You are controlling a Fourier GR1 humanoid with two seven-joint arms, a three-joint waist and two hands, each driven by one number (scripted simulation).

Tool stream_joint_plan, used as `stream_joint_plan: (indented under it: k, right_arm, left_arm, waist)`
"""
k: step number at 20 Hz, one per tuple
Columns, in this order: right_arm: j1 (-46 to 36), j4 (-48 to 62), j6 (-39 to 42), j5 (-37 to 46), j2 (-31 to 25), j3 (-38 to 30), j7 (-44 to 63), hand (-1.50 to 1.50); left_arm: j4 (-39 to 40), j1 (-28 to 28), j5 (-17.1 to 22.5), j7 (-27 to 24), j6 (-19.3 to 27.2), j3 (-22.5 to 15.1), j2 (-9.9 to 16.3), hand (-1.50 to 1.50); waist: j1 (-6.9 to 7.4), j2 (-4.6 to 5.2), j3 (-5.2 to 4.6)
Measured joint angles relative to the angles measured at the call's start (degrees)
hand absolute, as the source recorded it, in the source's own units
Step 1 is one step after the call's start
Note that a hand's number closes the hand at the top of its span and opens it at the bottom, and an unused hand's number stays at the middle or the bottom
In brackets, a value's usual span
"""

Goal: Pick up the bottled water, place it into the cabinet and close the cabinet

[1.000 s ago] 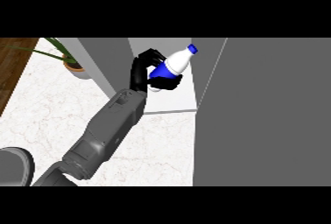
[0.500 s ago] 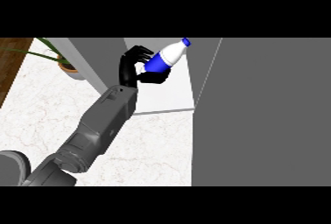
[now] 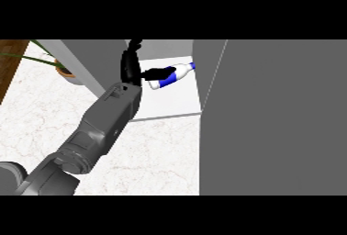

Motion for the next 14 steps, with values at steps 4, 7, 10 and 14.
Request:
stream_joint_plan:
  k: [4,7,10,14]
  right_arm:
    - [-0.6,0.4,0.5,-0.1,-0.1,0.5,0.1,-1.5]
    - [-0.4,0.7,0.9,-0.3,-0.3,-0.2,-0.2,-1.5]
    - [-0.1,0.7,1.3,-0.4,-0.3,0.3,-0.4,-1.5]
    - [1.1,0.7,1.5,-0.6,-0.1,0.8,-0.2,-1.5]
  left_arm:
    - [0.1,-1.2,-0.1,-0.4,-3.0,0.3,0.2,-1.5]
    - [-1.5,-1.8,0.8,-2.2,-6.1,1.4,0.1,-1.5]
    - [-3.5,-1.6,2.2,-5.3,-9.3,3.2,-0.5,-1.5]
    - [-5.1,-1.6,3.3,-7.7,-14.6,4.8,-0.9,-1.5]
  waist:
    - [0.05,0.14,-0.03]
    - [0.32,-0.06,-0.04]
    - [0.76,-0.28,-0.05]
    - [1.82,-0.81,-0.03]
